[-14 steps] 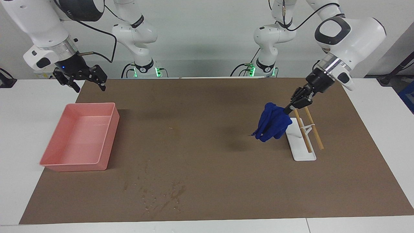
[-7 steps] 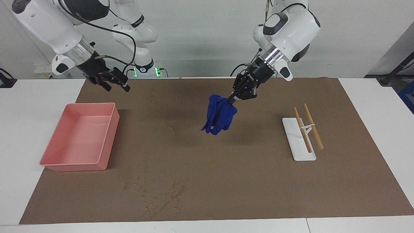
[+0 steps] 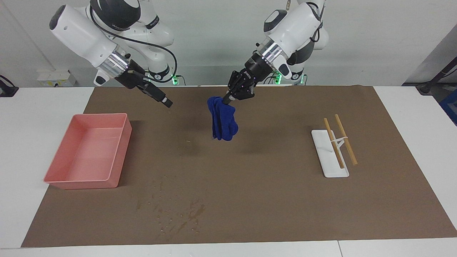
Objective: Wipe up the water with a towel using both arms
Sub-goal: 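Carry the towel toward the table center while the right gripper approaches, then grasp the towel with the right gripper from the left gripper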
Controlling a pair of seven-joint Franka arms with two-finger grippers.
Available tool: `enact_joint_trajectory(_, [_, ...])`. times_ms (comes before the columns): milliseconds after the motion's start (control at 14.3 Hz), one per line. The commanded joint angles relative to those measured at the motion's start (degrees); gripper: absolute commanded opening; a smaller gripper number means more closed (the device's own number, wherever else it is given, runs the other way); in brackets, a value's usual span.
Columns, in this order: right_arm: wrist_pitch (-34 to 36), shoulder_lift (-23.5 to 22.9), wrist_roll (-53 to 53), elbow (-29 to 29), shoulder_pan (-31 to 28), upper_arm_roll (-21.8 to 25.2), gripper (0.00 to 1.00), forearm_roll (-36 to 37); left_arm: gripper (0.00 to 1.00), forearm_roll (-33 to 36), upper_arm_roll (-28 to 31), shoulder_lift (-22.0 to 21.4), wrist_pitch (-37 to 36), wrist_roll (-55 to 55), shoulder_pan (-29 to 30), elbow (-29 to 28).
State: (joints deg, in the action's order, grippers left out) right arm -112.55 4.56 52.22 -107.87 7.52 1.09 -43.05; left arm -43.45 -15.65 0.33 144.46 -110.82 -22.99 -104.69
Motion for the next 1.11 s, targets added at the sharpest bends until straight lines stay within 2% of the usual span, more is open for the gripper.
enact_joint_trajectory(0, [-6.43,1.94,9.45,-4.28,2.23,0.06,1.00,-7.38,0.00,-1.29,0.88,-0.33,3.88,-1.76,-4.24,-0.51])
enact_joint_trajectory(279, [-11.19,1.42,14.48,-5.68,3.82,0.06,1.00,-12.57,0.00,-1.37,0.88,-0.24,6.96,-3.17,-8.29,-0.25])
enact_joint_trajectory(767, [-9.35,3.70,13.79,-10.52,6.98,0.06,1.00,-12.50,0.00,-1.29,0.79,1.69,19.88,-5.19,-10.32,-0.34])
enact_joint_trajectory(1045, [-9.44,3.79,13.87,-10.52,7.95,-0.03,1.00,-12.50,0.00,-1.29,0.88,1.25,19.80,-4.32,-11.11,-2.01])
